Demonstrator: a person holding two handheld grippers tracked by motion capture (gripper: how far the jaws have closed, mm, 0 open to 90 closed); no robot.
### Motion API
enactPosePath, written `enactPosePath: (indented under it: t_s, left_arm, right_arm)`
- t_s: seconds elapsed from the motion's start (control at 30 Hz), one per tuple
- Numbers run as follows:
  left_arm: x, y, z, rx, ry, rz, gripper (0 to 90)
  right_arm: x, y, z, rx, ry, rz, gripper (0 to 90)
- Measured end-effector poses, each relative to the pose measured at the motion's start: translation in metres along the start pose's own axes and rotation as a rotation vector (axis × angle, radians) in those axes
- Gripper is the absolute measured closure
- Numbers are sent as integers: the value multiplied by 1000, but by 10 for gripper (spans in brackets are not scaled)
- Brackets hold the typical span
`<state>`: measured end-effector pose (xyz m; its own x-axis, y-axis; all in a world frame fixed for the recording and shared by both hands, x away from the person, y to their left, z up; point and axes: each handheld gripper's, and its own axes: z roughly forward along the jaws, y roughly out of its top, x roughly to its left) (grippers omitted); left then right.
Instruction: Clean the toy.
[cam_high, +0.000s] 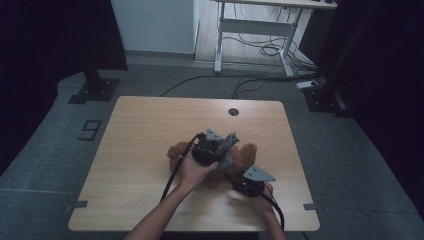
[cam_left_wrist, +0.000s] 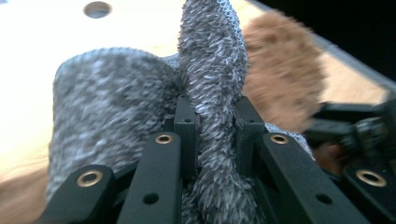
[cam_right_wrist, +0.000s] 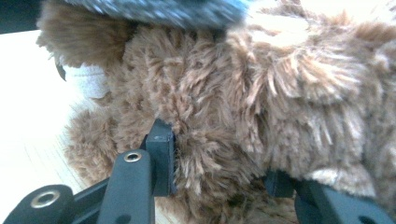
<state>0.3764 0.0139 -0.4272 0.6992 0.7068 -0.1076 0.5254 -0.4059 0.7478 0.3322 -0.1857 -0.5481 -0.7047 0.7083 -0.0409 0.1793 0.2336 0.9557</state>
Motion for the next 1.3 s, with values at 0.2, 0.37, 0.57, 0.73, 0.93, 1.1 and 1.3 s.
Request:
enactPosePath:
  t_s: [0.2, 0.37, 0.57, 0.73, 0.93, 1.1, 1.3]
  left_arm:
    - [36, -18, -23, -8, 51, -54, 756]
    - [57, -29, -46, -25, 102, -69, 756]
    - [92, -54, -68, -50, 131, -144, 755]
    - [110, -68, -73, -48, 165, -187, 755]
    - [120, -82, -73, -33, 179, -208, 756]
    - [126, -98, -65, 19, 187, -235, 755]
    - [122, -113, -45, 58, 170, -236, 761]
  right_arm:
    - [-1, 0, 0, 0, 4, -1, 546]
    - [-1, 0, 0, 0, 4, 2, 545]
    - [-1, 0, 0, 0, 4, 5, 545]
    - [-1, 0, 0, -2, 6, 10, 545]
    - [-1, 0, 0, -2, 4, 8, 544]
    - [-1, 0, 0, -1, -4, 2, 544]
    - [-2, 0, 0, 0, -11, 9, 544]
